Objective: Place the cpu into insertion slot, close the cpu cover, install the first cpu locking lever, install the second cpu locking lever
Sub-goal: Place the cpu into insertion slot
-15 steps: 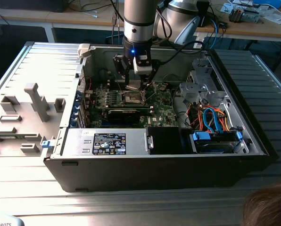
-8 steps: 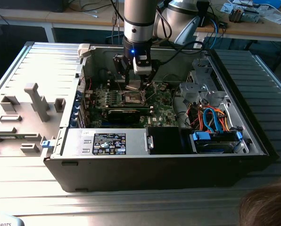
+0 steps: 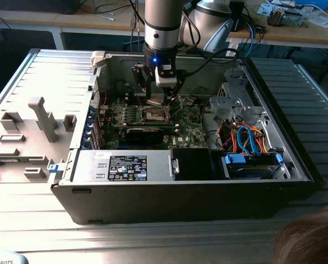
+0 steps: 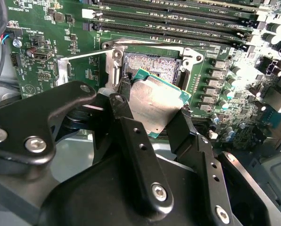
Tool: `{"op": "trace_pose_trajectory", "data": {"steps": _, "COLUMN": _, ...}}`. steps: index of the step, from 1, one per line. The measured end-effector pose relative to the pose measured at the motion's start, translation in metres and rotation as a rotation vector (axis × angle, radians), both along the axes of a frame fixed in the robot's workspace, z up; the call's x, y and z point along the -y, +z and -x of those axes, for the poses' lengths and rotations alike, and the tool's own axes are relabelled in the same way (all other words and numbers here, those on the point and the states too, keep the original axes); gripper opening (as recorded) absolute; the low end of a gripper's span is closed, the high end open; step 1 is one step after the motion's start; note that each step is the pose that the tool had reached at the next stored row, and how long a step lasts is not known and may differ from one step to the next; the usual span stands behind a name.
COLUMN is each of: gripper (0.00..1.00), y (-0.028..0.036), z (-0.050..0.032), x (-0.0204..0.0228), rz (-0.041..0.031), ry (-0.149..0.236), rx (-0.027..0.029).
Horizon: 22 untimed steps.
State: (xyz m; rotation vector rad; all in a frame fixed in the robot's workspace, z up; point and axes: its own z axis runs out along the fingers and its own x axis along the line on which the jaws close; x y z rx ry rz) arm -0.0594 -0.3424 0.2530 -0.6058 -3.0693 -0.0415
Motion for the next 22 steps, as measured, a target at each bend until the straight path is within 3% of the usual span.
{"op": "trace_pose_trajectory", "data": {"steps": 22, "gripper": 0.55, "y": -0.0004, "z": 0.0, "x": 0.0, "rz": 0.0027, "ry": -0.024, "rx": 0.0}}
